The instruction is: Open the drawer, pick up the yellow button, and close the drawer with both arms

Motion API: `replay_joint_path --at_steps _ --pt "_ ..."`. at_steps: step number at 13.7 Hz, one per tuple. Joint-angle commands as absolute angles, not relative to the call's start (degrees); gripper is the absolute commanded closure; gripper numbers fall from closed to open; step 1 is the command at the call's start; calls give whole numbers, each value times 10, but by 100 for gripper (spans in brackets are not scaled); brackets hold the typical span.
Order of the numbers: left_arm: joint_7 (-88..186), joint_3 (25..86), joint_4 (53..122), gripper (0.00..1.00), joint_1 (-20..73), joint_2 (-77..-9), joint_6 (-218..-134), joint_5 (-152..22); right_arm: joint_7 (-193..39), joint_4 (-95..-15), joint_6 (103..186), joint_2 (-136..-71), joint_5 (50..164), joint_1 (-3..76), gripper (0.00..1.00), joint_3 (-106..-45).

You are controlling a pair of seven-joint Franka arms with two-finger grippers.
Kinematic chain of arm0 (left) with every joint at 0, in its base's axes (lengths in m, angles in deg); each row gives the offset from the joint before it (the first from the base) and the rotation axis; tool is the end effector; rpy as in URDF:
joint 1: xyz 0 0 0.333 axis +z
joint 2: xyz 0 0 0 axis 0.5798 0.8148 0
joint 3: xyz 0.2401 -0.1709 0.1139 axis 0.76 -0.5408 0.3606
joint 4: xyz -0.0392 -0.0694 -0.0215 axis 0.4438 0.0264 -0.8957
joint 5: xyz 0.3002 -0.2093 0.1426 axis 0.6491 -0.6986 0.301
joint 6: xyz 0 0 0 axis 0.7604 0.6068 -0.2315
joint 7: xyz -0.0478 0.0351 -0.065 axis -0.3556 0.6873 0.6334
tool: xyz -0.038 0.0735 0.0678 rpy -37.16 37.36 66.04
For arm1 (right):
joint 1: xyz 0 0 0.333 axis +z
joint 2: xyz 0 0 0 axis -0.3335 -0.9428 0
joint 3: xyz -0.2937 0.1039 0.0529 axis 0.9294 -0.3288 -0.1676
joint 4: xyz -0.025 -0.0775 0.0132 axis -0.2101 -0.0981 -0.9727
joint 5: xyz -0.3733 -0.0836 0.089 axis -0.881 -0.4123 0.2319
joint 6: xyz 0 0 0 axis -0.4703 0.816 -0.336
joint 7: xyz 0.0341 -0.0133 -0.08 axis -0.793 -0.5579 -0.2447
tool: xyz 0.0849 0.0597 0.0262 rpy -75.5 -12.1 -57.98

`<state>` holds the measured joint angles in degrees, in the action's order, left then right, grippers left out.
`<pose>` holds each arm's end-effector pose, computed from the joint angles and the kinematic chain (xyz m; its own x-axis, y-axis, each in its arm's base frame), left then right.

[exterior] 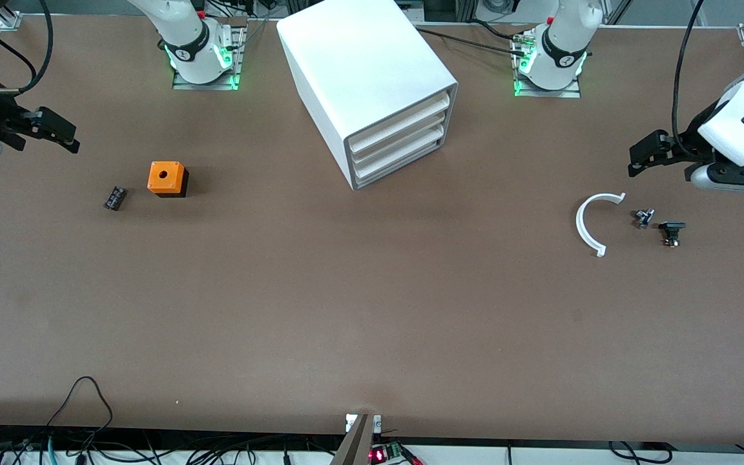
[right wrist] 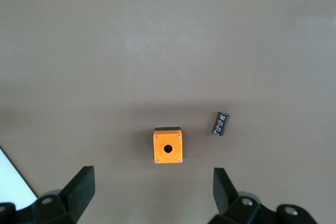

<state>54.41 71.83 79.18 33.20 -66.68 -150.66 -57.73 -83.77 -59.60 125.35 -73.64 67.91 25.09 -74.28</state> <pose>0.5667 -0.0447 0.5999 0.9987 -0.0489 -0.0172 -0.0483 -0.9983 0.0330 0.5228 -0.0130 0.5854 0.9993 -0.0361 -0.0109 -0.0358 -0.9992 0.0198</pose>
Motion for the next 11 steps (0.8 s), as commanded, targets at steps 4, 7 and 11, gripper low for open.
replay_joint_path --at_steps 4,7,11 --pt "551 717 777 0 331 -664 -1500 -563 -834 -604 1250 -724 683 252 0 -741" --pt "551 718 776 0 333 -662 -1500 -567 -833 -603 1249 -724 681 252 0 -741" --pt "553 718 776 0 333 -661 -1500 -567 -833 -604 1248 -724 681 252 0 -741"
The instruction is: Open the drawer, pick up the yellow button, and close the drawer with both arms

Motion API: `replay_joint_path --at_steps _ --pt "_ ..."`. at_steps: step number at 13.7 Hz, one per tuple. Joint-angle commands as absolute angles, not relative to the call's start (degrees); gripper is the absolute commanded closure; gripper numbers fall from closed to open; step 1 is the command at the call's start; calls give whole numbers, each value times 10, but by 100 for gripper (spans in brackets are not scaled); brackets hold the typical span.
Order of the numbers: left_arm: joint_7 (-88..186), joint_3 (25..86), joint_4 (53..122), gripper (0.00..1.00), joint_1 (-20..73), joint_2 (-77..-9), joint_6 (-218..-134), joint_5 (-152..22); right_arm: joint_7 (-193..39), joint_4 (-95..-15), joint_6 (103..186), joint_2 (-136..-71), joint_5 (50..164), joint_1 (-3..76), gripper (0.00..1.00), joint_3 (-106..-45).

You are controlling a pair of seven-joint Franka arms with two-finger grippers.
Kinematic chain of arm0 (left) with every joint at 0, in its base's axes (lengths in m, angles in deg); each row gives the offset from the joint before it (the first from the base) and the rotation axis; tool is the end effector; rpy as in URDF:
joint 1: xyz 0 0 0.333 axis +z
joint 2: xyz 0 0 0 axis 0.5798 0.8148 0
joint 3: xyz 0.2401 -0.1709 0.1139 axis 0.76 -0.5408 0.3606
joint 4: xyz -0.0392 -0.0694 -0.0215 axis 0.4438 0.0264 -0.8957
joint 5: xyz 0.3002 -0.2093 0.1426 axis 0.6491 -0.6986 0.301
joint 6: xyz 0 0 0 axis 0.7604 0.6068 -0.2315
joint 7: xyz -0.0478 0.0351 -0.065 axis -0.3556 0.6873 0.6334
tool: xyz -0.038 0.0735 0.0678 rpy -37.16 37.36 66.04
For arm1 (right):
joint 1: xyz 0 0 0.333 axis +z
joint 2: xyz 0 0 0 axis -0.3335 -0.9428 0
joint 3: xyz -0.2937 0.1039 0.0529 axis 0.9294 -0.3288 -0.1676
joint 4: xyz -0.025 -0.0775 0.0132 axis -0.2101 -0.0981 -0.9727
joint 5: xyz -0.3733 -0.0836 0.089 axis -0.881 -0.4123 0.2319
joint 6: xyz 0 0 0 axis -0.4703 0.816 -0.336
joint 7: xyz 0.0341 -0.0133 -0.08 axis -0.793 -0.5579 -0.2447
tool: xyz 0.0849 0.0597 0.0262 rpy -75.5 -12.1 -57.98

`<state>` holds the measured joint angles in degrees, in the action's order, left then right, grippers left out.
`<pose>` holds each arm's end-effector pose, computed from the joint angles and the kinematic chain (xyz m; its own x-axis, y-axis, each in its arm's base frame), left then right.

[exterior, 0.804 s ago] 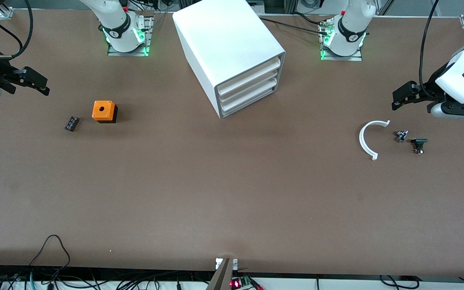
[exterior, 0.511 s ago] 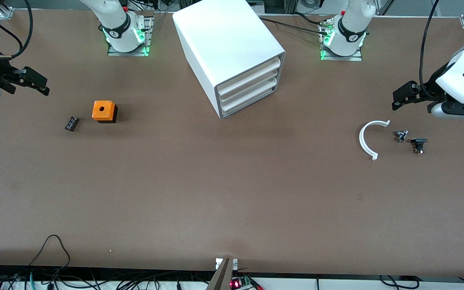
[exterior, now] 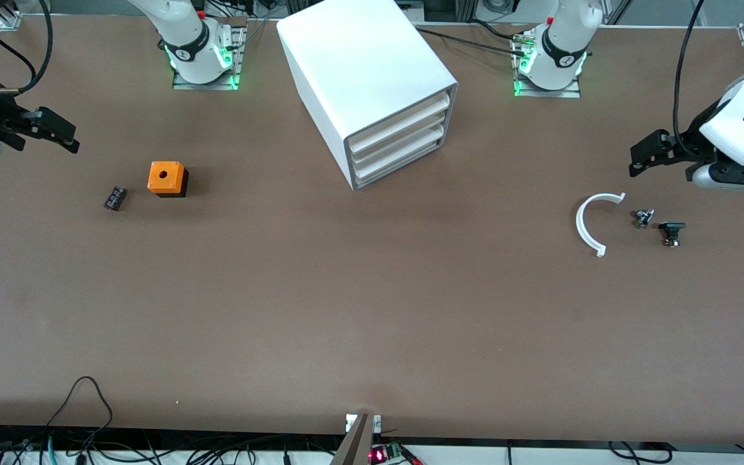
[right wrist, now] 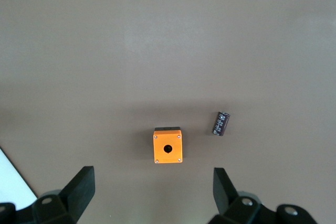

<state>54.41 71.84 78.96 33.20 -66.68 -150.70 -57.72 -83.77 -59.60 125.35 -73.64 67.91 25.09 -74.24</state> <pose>0.5670 -0.0446 0.6018 0.9987 -0.0487 -0.0127 -0.0482 -0.9983 0.0329 0.5228 -0.0134 0.5854 0.9993 -0.0368 -0.0109 -0.0365 -0.9991 0.0197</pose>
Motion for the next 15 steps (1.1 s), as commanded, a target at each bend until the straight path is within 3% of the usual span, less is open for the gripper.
replay_joint_path --at_steps 1,15 --pt "553 718 776 0 334 -661 -1501 -568 -833 -604 1248 -724 681 252 0 -741" --pt "553 694 798 0 318 -549 -1484 -655 -821 -601 1245 -725 682 252 0 -741"
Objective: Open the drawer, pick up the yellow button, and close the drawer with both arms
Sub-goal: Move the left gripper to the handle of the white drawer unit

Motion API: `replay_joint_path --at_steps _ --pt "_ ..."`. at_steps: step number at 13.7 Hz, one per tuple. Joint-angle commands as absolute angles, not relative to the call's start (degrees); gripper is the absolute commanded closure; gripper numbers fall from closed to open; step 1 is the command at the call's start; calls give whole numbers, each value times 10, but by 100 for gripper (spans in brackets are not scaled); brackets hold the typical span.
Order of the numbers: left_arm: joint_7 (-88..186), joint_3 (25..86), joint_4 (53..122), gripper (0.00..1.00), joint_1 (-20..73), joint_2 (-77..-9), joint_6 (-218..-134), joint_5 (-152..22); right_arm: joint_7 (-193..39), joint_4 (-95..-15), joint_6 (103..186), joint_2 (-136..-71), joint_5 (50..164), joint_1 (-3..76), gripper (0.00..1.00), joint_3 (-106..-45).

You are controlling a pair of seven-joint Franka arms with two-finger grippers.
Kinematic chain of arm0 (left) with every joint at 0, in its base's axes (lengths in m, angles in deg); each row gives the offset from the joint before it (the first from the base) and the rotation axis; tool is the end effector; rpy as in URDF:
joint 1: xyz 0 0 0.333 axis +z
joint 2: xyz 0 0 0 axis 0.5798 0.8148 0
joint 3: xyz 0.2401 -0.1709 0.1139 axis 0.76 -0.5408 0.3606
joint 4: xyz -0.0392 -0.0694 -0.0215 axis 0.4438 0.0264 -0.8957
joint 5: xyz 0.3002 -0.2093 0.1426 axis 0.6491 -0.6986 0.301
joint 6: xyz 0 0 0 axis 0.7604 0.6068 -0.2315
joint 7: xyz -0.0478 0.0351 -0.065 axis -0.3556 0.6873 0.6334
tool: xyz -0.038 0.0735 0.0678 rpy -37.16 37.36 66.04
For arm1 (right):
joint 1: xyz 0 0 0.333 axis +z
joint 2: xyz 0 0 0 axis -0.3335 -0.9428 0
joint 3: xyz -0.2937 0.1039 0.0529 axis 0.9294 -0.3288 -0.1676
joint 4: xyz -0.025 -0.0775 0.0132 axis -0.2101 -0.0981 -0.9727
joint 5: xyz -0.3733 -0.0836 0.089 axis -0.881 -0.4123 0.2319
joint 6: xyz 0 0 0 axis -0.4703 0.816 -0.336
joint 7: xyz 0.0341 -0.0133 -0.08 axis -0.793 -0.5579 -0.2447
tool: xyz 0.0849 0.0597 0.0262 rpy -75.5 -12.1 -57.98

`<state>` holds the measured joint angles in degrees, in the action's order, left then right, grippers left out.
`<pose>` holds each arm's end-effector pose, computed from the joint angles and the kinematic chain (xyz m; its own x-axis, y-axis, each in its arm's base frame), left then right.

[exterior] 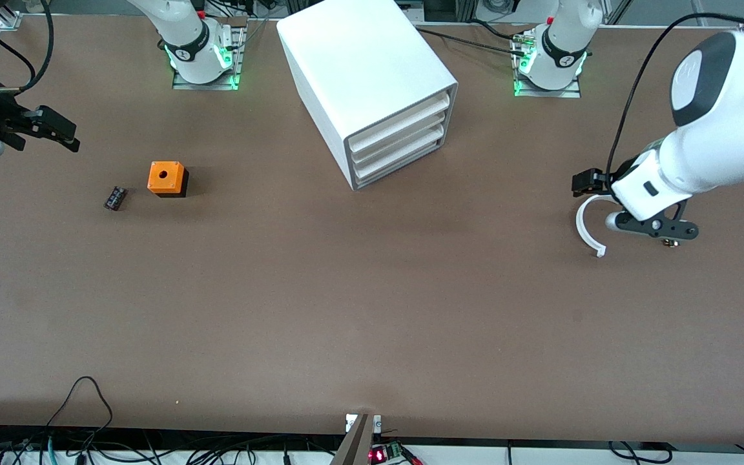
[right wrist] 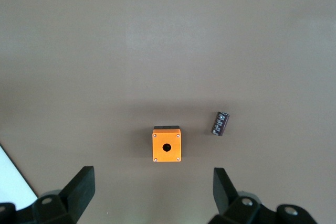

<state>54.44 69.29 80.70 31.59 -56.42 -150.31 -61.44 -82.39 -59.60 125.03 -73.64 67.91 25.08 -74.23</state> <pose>0.5953 -0.0940 0.4828 0.9664 -0.1182 -0.2281 -0.0962 -0.9898 0.1052 0.5222 -0.0136 0.5850 0.9998 -0.0131 -0.0170 -0.0128 -0.9997 0.0194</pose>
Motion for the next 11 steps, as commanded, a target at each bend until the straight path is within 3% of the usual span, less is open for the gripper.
replay_joint_path --at_steps 1,5,11 --pt "554 695 800 0 322 -543 -1474 -689 -823 -601 1245 -726 683 252 0 -741" --pt "567 695 846 0 333 -511 -1462 -841 -821 -600 1246 -726 682 250 0 -741" --pt "770 687 1010 0 328 -485 -1458 -1087 -821 -580 1247 -739 681 252 0 -741"
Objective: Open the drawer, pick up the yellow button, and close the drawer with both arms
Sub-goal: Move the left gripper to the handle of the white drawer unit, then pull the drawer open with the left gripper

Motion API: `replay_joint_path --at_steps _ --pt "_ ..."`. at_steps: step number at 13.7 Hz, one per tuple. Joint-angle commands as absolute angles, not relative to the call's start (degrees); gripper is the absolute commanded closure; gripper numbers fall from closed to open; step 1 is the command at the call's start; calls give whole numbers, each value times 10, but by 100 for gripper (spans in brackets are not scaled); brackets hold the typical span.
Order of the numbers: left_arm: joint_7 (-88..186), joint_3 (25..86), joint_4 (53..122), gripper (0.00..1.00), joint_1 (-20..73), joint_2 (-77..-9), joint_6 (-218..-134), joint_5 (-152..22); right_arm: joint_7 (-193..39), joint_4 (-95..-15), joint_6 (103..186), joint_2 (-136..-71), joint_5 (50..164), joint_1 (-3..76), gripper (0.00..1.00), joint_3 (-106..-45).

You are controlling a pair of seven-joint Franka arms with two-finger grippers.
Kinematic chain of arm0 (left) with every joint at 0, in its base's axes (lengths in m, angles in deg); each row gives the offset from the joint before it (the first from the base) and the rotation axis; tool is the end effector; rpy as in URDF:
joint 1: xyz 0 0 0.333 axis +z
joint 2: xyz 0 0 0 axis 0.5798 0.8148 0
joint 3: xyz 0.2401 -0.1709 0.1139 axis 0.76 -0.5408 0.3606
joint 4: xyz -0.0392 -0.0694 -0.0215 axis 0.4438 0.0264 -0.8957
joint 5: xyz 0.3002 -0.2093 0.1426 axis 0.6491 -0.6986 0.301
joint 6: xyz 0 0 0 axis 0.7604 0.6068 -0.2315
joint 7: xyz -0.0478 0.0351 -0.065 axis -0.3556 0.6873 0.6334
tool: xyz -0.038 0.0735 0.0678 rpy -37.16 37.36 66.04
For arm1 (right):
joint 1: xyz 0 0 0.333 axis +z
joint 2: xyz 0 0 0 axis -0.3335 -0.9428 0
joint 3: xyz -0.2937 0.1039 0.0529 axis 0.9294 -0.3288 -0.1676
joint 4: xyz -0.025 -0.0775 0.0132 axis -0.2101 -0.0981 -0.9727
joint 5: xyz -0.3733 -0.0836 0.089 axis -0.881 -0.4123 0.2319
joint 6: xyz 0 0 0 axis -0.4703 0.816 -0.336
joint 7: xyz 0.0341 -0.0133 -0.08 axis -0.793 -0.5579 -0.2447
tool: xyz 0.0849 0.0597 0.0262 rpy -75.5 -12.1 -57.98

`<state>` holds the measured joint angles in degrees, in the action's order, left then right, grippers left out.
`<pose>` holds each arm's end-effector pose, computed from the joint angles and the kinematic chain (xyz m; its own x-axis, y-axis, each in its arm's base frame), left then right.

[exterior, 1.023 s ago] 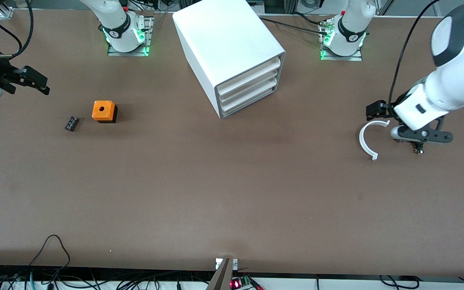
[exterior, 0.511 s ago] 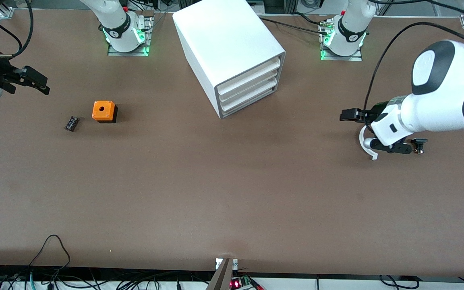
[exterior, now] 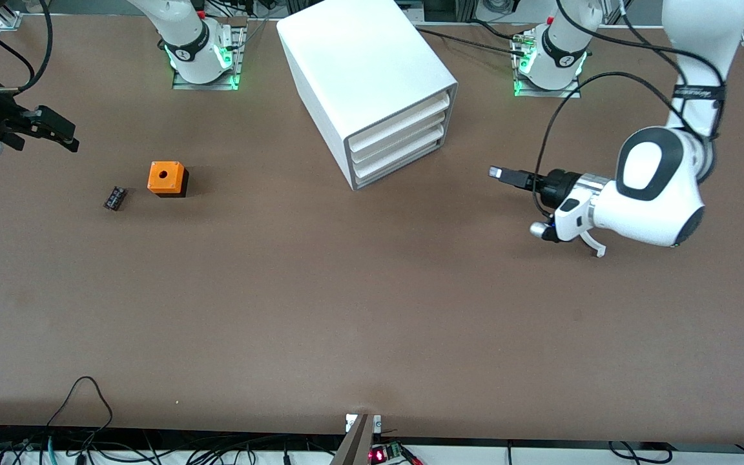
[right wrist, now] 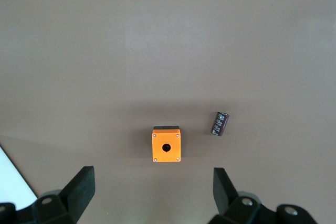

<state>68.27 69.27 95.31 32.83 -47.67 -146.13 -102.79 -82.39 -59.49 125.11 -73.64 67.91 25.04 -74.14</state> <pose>0.5495 -0.1478 0.3178 0.8185 -0.2931 -0.4940 0.1946 -0.6677 0.7185 0.5225 -0.0148 0.5860 0.9998 -0.0154 -0.0137 -0.0151 -0.9997 0.0192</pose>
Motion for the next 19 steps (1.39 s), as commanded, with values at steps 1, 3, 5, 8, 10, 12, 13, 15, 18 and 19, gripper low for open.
replay_joint_path --at_steps 1,3,5,8,10,12,13,15,18,19 --pt "803 676 1027 0 326 -482 -1457 -1101 -821 -578 1247 -740 681 252 0 -741" --pt "834 649 1063 0 326 -478 -1457 -1124 -821 -578 1247 -740 681 253 0 -742" --pt "862 616 1075 1 324 -473 -1460 -1126 -821 -577 1246 -740 681 253 0 -743" --pt "868 590 1102 6 324 -474 -1464 -1174 -820 -576 1247 -740 682 254 0 -745" --pt "876 577 1115 8 322 -475 -1465 -1178 -820 -577 1245 -743 682 254 0 -746" --pt "878 564 1130 16 322 -475 -1466 -1182 -821 -577 1246 -755 683 253 0 -744" --pt "886 562 1132 23 322 -475 -1468 -1183 -821 -575 1247 -760 683 253 0 -744" --pt "900 559 1141 38 322 -475 -1478 -1183 -821 -567 1246 -766 684 253 0 -744" --pt "902 546 1144 76 322 -475 -1492 -1184 -820 -556 1246 -775 685 253 0 -744" --pt "902 546 1144 100 322 -475 -1494 -1184 -820 -553 1246 -776 685 253 0 -744"
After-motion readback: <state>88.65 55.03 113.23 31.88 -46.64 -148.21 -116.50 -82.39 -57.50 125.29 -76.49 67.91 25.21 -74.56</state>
